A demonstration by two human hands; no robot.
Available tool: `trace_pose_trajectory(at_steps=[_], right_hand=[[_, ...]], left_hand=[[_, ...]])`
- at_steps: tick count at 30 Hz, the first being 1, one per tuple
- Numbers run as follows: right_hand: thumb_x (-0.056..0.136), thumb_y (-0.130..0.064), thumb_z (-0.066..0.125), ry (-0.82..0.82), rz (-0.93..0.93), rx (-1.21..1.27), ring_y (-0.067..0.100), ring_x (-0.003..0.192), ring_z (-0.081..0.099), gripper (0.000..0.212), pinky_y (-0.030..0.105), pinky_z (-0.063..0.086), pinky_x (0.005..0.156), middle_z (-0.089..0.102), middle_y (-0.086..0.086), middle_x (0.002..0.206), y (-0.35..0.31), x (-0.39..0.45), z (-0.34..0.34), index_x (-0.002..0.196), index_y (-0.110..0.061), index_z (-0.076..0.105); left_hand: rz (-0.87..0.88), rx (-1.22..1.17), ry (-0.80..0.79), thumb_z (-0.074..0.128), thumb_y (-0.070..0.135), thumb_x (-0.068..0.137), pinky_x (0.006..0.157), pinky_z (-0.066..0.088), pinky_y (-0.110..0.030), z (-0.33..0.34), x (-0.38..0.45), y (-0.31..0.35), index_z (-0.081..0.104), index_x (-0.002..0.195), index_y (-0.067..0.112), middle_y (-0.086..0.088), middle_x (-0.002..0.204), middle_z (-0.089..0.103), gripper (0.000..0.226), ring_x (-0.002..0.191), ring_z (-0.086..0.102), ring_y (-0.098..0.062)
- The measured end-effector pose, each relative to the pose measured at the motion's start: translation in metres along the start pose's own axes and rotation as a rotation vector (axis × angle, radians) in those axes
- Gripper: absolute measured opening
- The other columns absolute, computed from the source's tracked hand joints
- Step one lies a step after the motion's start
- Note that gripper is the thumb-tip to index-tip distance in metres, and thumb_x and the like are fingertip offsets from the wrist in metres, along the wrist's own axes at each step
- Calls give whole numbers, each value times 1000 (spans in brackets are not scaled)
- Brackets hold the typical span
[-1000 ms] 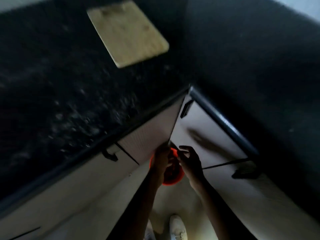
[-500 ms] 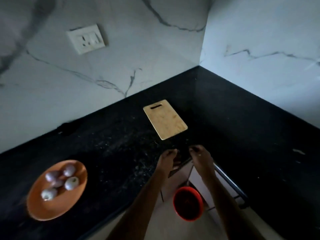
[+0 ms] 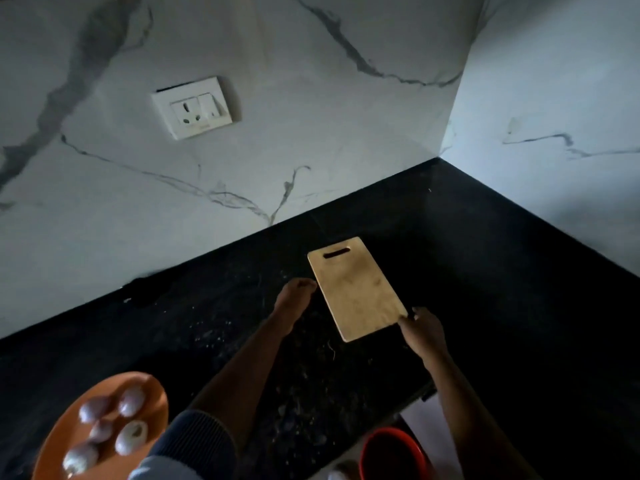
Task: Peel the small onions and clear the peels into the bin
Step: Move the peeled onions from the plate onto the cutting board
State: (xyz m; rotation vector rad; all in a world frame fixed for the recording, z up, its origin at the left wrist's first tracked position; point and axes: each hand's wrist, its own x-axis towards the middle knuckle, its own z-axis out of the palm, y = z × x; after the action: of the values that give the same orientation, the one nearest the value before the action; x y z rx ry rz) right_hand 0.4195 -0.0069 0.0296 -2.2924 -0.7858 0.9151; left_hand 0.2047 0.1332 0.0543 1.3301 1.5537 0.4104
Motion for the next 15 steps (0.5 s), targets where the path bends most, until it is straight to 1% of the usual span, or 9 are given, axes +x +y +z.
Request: trace_pose_trajectory(at_steps=[1, 3, 5, 7, 9, 11, 12, 13, 15], right_hand=[[98, -26, 59, 16, 31, -3, 39, 127, 52, 54, 42, 46, 102, 49, 23, 144, 1, 10, 6, 145, -3, 45], [97, -22, 59, 56, 83, 1, 42, 118, 54, 51, 40, 47, 96, 41, 25, 142, 1, 23, 16, 142, -2, 46], [96, -19, 62, 89, 103, 22, 42, 111, 58, 50, 40, 48, 93, 38, 25, 142, -1, 27, 23, 140, -1, 48], [95, -20, 64, 105, 106, 28, 40, 110, 59, 48, 37, 48, 90, 40, 23, 141, -4, 39, 24, 139, -3, 52], [94, -22, 64, 112, 124, 45, 36, 112, 61, 47, 35, 49, 88, 49, 22, 139, -8, 45, 27, 137, -5, 55], [94, -23, 64, 118, 134, 78, 32, 117, 60, 45, 36, 49, 92, 60, 20, 132, -10, 49, 28, 136, -7, 57], [93, -23, 64, 123, 137, 102, 31, 119, 60, 45, 36, 49, 94, 62, 19, 131, -12, 51, 28, 135, -8, 58], [93, -23, 64, 129, 157, 134, 30, 120, 60, 44, 37, 49, 96, 62, 17, 132, -13, 52, 27, 135, -9, 59], [95, -22, 63, 147, 204, 204, 29, 121, 60, 42, 36, 49, 95, 62, 14, 135, -18, 55, 21, 135, -10, 60]], left_hand=[[19, 73, -8, 58, 27, 98, 80, 49, -33, 3, 22, 9, 72, 111, 18, -8, 97, 70, 21, 87, 64, -24], [61, 249, -20, 57, 26, 99, 91, 50, -35, 11, 59, 28, 67, 126, 13, -12, 119, 67, 31, 107, 64, -30], [118, 379, -18, 57, 25, 99, 93, 49, -36, 21, 85, 43, 61, 134, 10, -16, 132, 61, 38, 116, 60, -33], [191, 480, -18, 57, 27, 98, 97, 47, -37, 33, 110, 56, 54, 140, 9, -19, 142, 49, 45, 122, 56, -35], [197, 541, -41, 57, 33, 98, 104, 45, -40, 41, 128, 61, 44, 149, 12, -16, 152, 35, 56, 130, 50, -34], [184, 643, -81, 54, 39, 99, 109, 41, -44, 48, 140, 66, 37, 152, 15, -16, 155, 32, 61, 136, 44, -36], [186, 712, -94, 52, 42, 99, 111, 38, -46, 50, 144, 68, 37, 152, 16, -16, 154, 33, 61, 137, 42, -38], [186, 771, -97, 51, 44, 100, 111, 35, -47, 52, 147, 70, 39, 151, 18, -17, 153, 34, 59, 136, 40, -39], [181, 806, -59, 49, 46, 100, 110, 32, -49, 51, 150, 72, 46, 146, 19, -18, 149, 37, 54, 135, 40, -41]])
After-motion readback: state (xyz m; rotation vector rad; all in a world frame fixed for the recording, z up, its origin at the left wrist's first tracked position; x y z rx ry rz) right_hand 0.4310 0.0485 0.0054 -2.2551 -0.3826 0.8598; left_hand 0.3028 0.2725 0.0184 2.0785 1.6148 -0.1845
